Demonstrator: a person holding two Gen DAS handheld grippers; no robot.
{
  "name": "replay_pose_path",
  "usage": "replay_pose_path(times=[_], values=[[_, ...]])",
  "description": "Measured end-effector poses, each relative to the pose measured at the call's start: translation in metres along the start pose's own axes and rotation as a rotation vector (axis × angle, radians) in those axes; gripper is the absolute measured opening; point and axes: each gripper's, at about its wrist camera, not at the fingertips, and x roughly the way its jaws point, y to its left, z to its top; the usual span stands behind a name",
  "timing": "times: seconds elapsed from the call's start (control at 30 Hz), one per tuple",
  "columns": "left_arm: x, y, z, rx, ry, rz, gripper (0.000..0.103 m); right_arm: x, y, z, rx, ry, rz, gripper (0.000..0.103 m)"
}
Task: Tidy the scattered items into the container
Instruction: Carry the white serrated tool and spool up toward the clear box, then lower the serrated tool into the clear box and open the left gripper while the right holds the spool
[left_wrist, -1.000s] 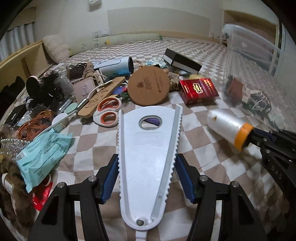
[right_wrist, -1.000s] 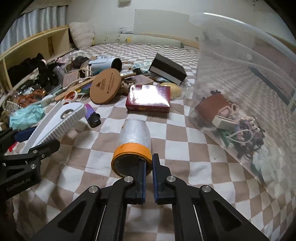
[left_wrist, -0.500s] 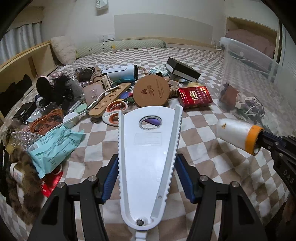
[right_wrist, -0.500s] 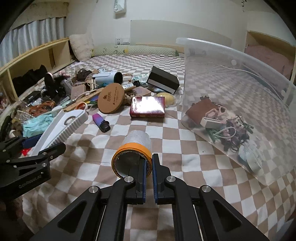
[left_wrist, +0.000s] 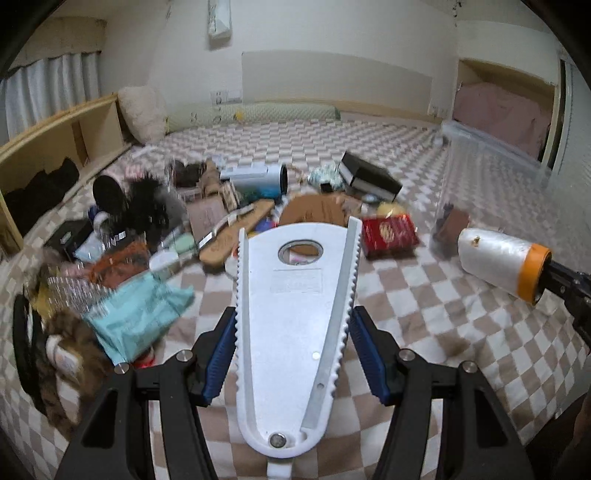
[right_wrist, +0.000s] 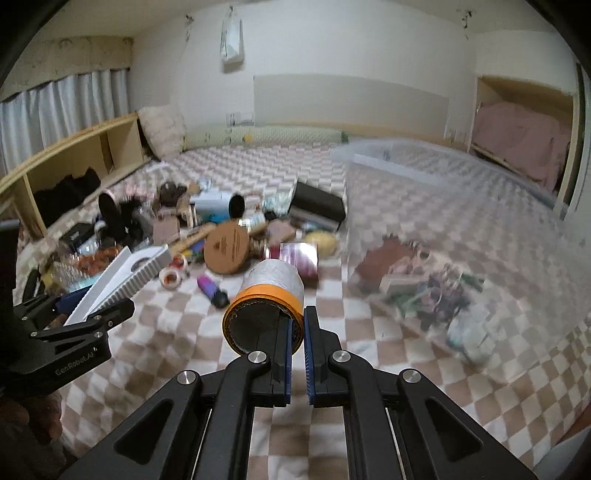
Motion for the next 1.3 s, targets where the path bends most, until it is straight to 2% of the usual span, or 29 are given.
replay_pose_path(times=[0.37,0.73,1.07,1.3], values=[[-0.037,-0.011,0.060,0.047,-0.118,-0.002,0.061,-0.028,-0.013,0.046,0.014,-0.126,-0.031,0.006],[-0.049,-0.043,0.101,0.101,-0.195,-0.031,0.061,-0.050,-0.035,0.079,0.040,-0.215,-0.080,0.006],[-0.037,-0.106,0.139,0.164,-0.215,-0.137,0.061,-0.065,-0.100,0.087,0.107,-0.226,-0.213,0.006],[-0.018,-0.163,0.169,0.221,-0.225,-0.219,0.061,-0.066,-0.164,0.089,0.175,-0.182,-0.345,0.006]])
